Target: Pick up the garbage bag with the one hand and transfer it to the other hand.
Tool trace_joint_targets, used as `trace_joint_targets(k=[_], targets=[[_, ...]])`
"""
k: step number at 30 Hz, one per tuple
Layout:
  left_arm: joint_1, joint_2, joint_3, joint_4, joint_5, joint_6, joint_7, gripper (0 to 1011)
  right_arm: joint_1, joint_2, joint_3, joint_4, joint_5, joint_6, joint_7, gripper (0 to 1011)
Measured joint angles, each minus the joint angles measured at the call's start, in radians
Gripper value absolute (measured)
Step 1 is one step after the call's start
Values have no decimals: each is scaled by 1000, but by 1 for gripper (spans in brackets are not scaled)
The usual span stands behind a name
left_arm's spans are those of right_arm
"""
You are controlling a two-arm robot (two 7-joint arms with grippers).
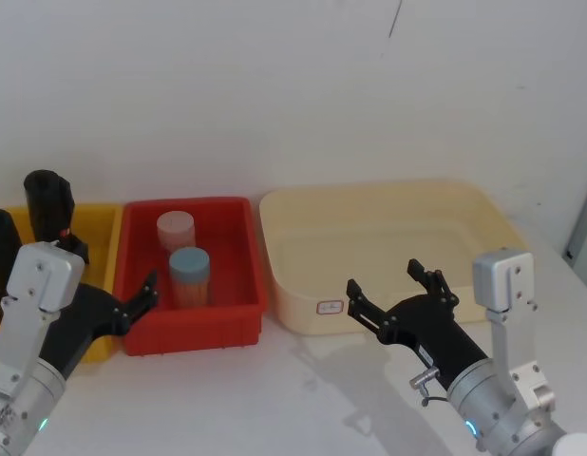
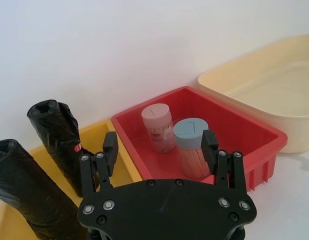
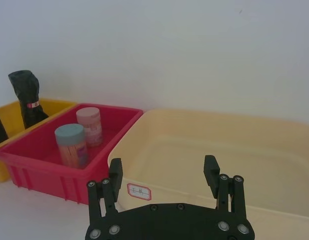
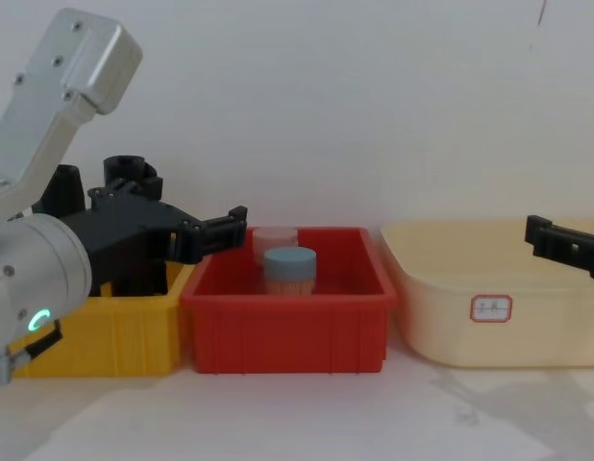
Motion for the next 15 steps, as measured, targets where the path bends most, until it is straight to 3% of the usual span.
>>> trace_joint_targets(k=[15], targets=[[0,0,0,0,0,0,0,1000,0,0,0,0,0,0,0,1001]])
